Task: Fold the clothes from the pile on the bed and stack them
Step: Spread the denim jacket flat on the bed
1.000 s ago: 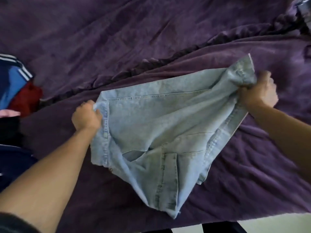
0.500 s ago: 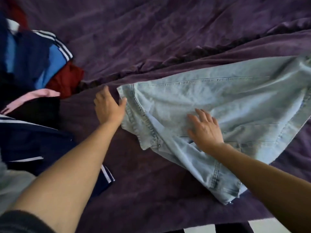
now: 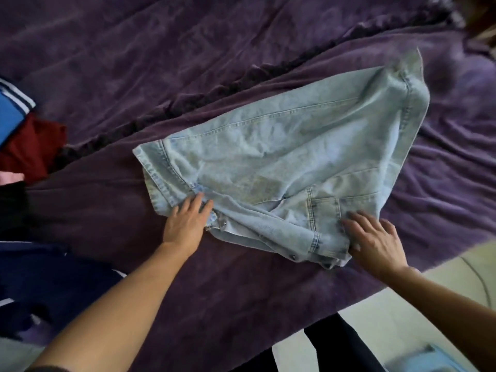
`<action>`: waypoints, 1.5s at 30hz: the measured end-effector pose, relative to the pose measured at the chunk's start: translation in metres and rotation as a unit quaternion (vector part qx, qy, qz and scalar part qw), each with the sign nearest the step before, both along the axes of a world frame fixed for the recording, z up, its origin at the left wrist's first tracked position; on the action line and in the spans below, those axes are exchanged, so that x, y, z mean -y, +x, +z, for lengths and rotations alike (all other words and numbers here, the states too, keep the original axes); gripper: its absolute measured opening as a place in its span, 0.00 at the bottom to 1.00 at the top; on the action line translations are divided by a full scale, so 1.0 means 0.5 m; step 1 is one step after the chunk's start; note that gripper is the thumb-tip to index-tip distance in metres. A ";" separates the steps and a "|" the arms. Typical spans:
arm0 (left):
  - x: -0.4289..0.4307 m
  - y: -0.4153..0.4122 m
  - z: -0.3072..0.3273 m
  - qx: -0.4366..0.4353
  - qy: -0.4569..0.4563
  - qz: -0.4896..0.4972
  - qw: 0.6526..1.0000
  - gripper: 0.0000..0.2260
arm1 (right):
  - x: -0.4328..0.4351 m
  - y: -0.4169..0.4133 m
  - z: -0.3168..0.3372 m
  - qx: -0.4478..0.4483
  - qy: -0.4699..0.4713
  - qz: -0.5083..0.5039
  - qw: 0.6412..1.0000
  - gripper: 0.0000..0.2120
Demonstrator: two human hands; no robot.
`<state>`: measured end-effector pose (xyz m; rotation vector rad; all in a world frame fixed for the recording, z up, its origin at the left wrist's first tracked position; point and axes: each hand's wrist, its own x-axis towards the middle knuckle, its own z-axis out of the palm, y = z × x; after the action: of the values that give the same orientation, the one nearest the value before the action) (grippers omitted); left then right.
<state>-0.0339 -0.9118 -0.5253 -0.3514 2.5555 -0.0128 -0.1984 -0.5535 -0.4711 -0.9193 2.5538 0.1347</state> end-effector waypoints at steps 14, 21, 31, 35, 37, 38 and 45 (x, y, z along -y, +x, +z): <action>-0.073 -0.097 0.024 -0.071 0.153 -0.002 0.986 0.18 | -0.011 -0.036 -0.055 -0.004 -0.071 -0.028 0.997 0.20; 0.094 -0.261 0.111 -0.082 0.326 0.296 0.894 0.06 | 0.128 -0.413 0.052 0.195 -0.174 -0.277 0.925 0.17; -0.016 -0.317 0.058 -0.194 0.047 0.091 0.976 0.22 | 0.147 -0.168 0.026 -0.084 -0.211 0.143 0.963 0.35; -0.034 -0.303 0.008 -0.096 0.039 0.036 0.994 0.24 | 0.118 -0.254 -0.034 -0.086 -0.124 0.077 0.986 0.25; -0.025 -0.301 -0.001 -0.072 0.033 0.041 0.996 0.25 | 0.126 -0.376 -0.022 -0.081 -0.141 -0.027 0.986 0.17; -0.023 -0.303 -0.002 -0.059 0.033 0.043 0.997 0.26 | 0.127 -0.438 -0.008 -0.074 -0.150 -0.085 0.982 0.15; -0.043 -0.339 0.022 -0.028 0.029 0.069 0.997 0.26 | 0.100 -0.578 0.099 -0.214 -0.136 -0.214 0.943 0.20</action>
<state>-0.2035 -0.8902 -0.5142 -0.5123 2.5750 0.1252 -0.4873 -0.6035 -0.4215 -0.4289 3.1743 -0.1719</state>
